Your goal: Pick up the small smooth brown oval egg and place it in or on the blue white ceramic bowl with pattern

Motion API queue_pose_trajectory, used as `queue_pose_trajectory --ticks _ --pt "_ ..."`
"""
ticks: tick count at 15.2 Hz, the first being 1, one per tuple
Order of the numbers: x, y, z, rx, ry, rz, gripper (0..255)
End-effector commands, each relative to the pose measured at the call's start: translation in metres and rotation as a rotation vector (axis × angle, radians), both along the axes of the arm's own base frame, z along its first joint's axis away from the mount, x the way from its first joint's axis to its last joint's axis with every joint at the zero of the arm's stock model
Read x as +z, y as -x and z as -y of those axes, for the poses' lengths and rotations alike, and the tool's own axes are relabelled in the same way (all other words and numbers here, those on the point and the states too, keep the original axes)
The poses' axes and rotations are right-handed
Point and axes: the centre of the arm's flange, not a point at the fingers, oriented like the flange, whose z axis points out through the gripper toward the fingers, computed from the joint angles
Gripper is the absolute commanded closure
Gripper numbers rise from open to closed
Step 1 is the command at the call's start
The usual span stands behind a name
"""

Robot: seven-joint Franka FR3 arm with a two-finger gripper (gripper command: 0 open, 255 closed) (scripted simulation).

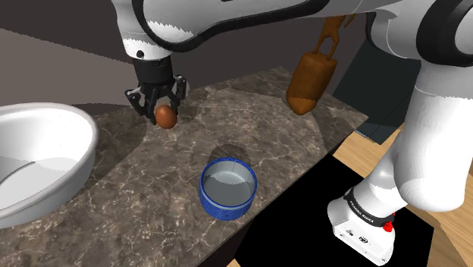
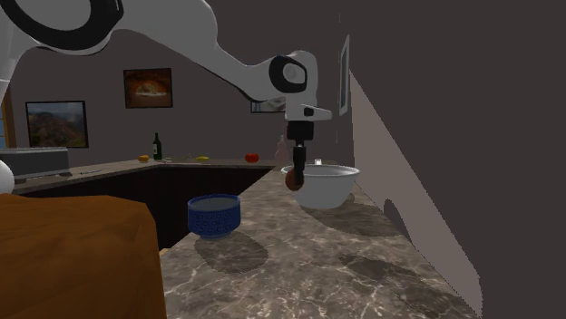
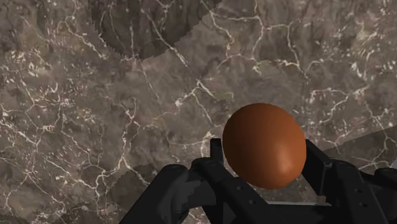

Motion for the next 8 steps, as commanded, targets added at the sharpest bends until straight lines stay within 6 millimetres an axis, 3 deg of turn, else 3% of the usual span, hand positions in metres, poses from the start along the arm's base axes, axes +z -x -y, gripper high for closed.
queue_pose_trajectory --ticks 1,8 --pt "0.010 0.000 0.001 0.000 0.000 0.000 255" --pt "0.047 0.000 0.001 0.000 0.000 0.000 255"
